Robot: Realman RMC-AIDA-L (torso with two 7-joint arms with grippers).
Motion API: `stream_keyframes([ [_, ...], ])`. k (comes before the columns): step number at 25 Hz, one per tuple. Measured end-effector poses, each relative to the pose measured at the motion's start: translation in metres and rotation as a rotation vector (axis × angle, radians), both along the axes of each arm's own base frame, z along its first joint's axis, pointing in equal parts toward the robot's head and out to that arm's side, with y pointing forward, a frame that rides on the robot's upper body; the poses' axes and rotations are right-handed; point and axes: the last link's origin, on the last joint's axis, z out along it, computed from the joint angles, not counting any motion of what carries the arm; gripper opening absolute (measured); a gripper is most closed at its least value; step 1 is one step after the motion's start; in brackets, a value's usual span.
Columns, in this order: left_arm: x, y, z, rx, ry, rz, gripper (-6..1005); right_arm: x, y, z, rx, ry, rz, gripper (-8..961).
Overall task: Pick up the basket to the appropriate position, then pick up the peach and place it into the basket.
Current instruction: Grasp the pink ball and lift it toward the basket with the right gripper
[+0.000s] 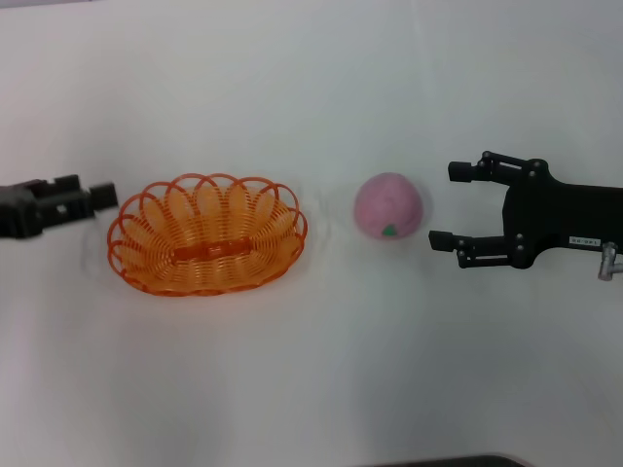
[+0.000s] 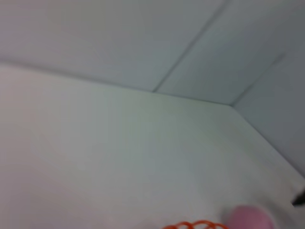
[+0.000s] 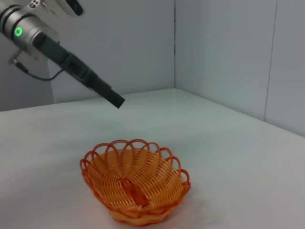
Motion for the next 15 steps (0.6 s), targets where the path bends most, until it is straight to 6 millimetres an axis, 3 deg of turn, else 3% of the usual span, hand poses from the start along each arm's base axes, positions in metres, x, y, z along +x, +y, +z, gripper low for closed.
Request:
stream_keyframes([
  [10, 0.0, -0.031, -0.026, -0.025, 0.171, -0.52, 757, 0.0, -0.001, 0.0, -0.017, 0.009, -0.018, 935],
  [15, -0.013, -0.053, -0.029, 0.043, 0.177, -0.629, 757, 0.001, -0.002, 0.0, -0.015, 0.012, -0.021, 935],
])
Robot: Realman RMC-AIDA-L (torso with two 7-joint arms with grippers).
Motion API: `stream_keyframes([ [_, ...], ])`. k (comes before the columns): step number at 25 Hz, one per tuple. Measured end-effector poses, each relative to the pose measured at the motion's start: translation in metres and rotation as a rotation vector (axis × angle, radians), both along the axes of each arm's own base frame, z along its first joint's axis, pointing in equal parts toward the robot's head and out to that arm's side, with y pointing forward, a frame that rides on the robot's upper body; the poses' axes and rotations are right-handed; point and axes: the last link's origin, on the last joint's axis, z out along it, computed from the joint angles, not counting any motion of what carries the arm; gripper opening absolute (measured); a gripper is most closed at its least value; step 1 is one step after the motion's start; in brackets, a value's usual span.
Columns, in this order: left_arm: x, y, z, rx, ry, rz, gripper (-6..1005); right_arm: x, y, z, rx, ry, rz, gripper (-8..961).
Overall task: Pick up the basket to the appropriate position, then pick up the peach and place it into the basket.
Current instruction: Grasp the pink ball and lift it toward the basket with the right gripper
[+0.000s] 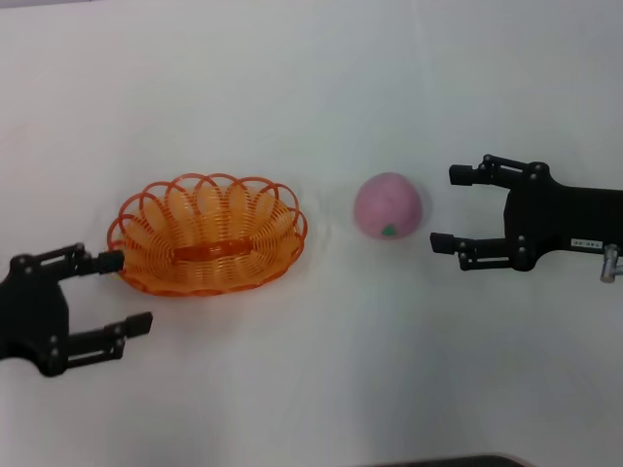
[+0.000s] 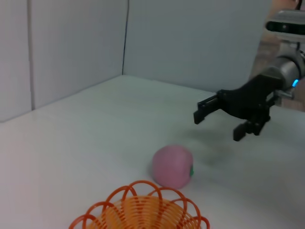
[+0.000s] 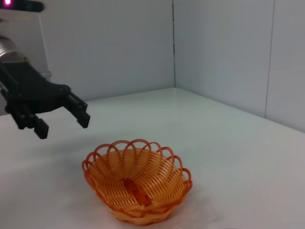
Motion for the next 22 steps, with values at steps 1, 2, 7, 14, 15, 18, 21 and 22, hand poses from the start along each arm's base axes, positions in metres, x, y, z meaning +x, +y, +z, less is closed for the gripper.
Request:
stream_keyframes([
  [1, -0.004, -0.004, -0.001, 0.011, -0.007, 0.0, 758, 0.0, 0.0, 0.0, 0.0, 0.001, 0.0, 935],
  [2, -0.006, -0.007, -0.003, 0.017, -0.017, 0.007, 758, 0.0, 0.0, 0.0, 0.001, 0.001, 0.0, 936],
  [7, -0.015, -0.018, -0.006, 0.024, -0.042, 0.047, 760, 0.001, -0.001, 0.0, 0.006, 0.006, -0.007, 936],
  [14, -0.029, -0.021, -0.02, 0.042, -0.026, 0.125, 762, 0.002, -0.001, 0.001, 0.013, 0.006, -0.011, 936],
  [15, -0.031, -0.021, -0.022, 0.045, -0.022, 0.131, 762, 0.002, -0.001, 0.001, 0.013, 0.006, -0.012, 936],
  [18, -0.034, -0.023, -0.024, 0.049, -0.02, 0.147, 761, 0.002, -0.001, 0.001, 0.013, 0.009, -0.015, 936],
  [21, -0.037, -0.026, -0.024, 0.05, -0.018, 0.157, 760, 0.002, -0.001, 0.002, 0.018, 0.012, -0.02, 936],
  [22, -0.037, -0.027, -0.024, 0.05, -0.018, 0.158, 759, 0.003, -0.001, 0.002, 0.019, 0.015, -0.024, 937],
])
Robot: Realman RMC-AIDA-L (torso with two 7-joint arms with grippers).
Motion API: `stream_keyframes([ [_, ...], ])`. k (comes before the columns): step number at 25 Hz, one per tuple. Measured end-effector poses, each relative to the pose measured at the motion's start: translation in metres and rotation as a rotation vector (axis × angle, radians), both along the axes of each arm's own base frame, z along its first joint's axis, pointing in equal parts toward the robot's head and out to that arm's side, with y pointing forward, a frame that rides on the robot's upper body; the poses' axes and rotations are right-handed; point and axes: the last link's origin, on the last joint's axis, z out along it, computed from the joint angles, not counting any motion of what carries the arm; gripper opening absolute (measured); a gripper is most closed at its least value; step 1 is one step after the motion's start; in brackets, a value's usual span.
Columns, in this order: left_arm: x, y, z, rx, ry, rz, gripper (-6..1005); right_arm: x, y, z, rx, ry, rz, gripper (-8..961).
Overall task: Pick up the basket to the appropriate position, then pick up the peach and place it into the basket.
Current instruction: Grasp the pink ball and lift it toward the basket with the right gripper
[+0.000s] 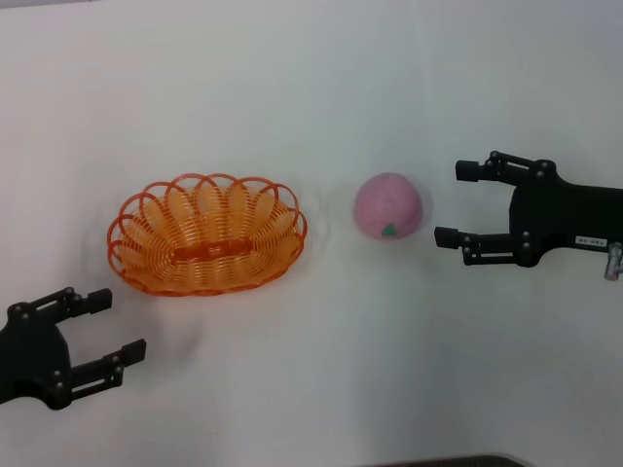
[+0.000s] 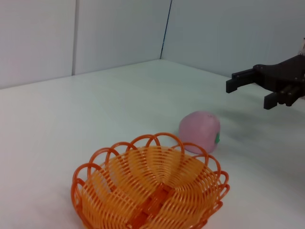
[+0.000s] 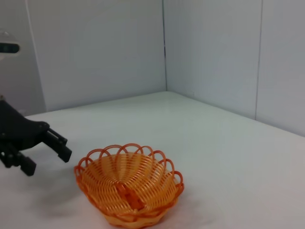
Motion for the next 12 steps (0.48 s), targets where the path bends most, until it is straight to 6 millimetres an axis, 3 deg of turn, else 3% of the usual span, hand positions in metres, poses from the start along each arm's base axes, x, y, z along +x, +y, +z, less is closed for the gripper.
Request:
stream_keyframes([
  [5, -0.001, -0.003, 0.001, 0.002, -0.004, 0.006, 757, -0.002, 0.004, 0.008, -0.038, 0.064, -0.091, 937],
  [12, 0.0, -0.007, 0.005, 0.011, -0.029, -0.002, 756, -0.016, 0.023, 0.03, -0.158, 0.161, -0.301, 937],
])
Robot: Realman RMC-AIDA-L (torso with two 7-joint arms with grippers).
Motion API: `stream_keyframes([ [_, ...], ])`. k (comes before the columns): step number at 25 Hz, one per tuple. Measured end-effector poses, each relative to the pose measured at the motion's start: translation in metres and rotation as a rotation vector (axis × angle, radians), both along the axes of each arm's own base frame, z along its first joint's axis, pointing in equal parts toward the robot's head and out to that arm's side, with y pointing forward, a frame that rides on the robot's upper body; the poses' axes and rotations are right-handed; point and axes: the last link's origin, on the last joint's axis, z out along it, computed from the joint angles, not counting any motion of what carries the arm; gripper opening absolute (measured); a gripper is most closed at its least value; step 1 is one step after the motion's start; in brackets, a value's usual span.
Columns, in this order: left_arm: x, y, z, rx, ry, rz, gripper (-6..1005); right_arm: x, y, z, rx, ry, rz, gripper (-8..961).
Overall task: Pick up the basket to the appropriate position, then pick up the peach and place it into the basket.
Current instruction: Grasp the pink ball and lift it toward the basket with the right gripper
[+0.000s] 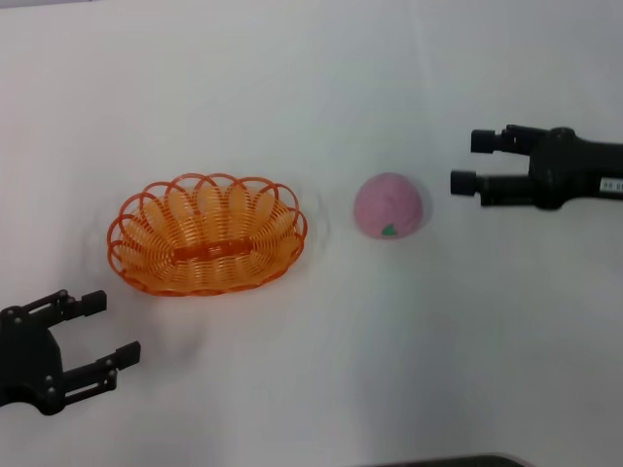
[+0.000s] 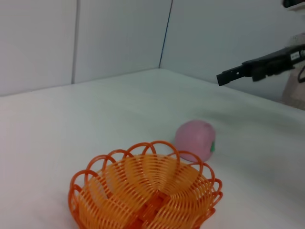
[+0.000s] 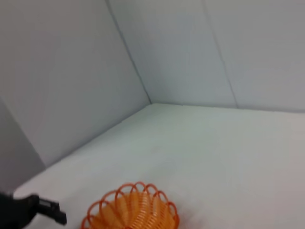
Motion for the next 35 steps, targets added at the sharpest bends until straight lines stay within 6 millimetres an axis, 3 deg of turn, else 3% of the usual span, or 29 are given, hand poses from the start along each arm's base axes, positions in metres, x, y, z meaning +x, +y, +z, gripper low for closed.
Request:
stream_keyframes([
  [7, 0.0, -0.001, 0.002, 0.004, -0.006, -0.001, 755, -0.016, 0.028, 0.006, -0.137, -0.013, -0.2, 936],
  [18, 0.0, -0.002, 0.002, 0.002, -0.008, 0.003, 756, -0.033, 0.057, 0.002, -0.246, -0.308, -0.319, 937],
  [30, 0.0, -0.003, 0.001, -0.022, 0.0, -0.002, 755, -0.076, 0.077, -0.017, -0.308, -0.604, -0.103, 936],
  [35, 0.0, -0.004, 0.001, -0.024, -0.001, 0.0, 756, -0.085, 0.079, -0.025, -0.324, -0.636, -0.064, 936],
])
